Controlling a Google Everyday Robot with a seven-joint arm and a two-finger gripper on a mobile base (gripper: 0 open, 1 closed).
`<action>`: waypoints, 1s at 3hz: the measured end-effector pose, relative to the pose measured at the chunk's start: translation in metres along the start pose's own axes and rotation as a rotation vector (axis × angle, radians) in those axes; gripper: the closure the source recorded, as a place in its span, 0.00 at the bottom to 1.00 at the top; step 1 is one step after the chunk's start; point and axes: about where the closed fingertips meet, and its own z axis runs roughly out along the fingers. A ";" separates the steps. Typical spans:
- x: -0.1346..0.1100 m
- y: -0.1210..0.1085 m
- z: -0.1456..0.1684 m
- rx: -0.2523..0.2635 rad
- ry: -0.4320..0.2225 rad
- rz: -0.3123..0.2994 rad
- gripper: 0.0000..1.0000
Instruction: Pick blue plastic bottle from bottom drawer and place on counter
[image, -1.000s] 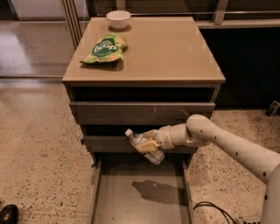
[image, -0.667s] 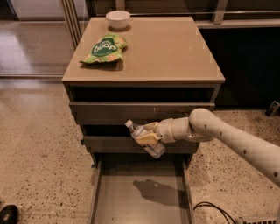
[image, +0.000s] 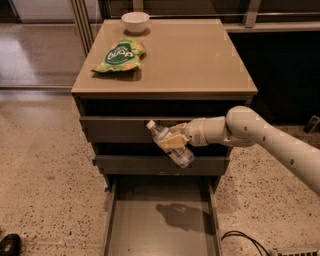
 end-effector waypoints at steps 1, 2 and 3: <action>-0.016 0.022 -0.015 -0.026 -0.022 -0.037 1.00; -0.039 0.036 -0.045 -0.011 -0.054 -0.089 1.00; -0.058 0.031 -0.071 -0.003 -0.076 -0.082 1.00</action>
Offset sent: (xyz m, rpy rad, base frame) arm -0.0475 -0.0334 0.1064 0.0296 -0.1744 0.0293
